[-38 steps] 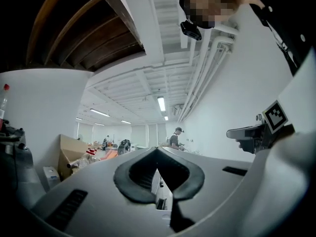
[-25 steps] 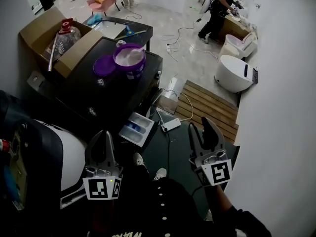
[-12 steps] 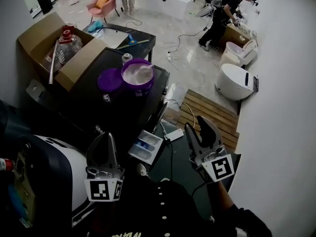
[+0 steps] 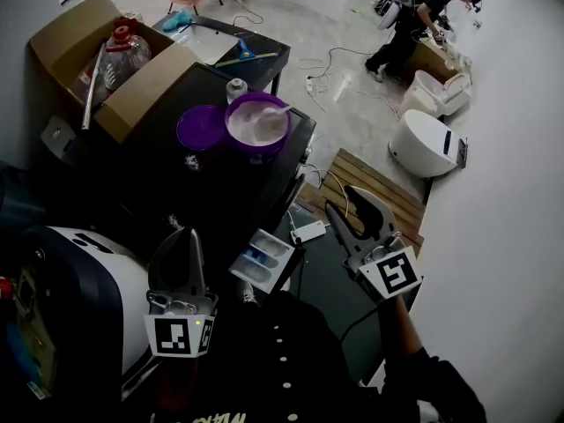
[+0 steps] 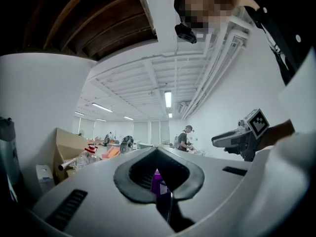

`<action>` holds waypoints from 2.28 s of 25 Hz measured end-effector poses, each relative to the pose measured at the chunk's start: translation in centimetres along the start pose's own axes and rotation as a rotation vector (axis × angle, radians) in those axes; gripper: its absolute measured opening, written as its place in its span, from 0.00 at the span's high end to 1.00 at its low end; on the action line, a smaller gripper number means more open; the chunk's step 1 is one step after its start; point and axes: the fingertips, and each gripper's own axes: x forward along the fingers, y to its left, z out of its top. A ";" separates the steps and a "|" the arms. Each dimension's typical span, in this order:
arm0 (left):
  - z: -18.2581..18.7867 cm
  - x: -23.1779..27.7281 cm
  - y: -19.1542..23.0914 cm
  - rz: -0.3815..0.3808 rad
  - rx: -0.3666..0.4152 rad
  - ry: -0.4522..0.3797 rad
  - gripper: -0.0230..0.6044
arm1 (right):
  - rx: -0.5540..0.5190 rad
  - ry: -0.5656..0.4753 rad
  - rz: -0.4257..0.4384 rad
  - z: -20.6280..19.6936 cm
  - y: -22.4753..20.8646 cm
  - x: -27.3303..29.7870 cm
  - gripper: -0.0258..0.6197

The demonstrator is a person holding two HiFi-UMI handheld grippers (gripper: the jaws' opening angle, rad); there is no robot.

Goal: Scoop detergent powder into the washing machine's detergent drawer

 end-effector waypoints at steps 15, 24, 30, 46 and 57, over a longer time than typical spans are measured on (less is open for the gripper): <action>-1.6 -0.6 -3.3 0.038 -0.015 0.059 0.94 | -0.323 0.199 0.374 -3.2 -6.3 11.6 0.70; -3.8 -0.7 -3.0 0.124 -0.039 0.128 0.94 | -0.448 0.345 0.538 -7.0 -8.6 19.8 0.70; -5.1 -0.4 -3.0 0.169 -0.065 0.161 0.94 | -0.436 0.398 0.625 -8.7 -9.3 23.0 0.72; -6.8 0.6 -2.6 0.212 -0.100 0.214 0.94 | -0.493 0.444 0.765 -9.8 -8.5 24.7 0.91; -7.1 0.6 -1.9 0.232 -0.109 0.215 0.94 | -0.512 0.653 0.806 -10.2 -5.8 24.0 0.91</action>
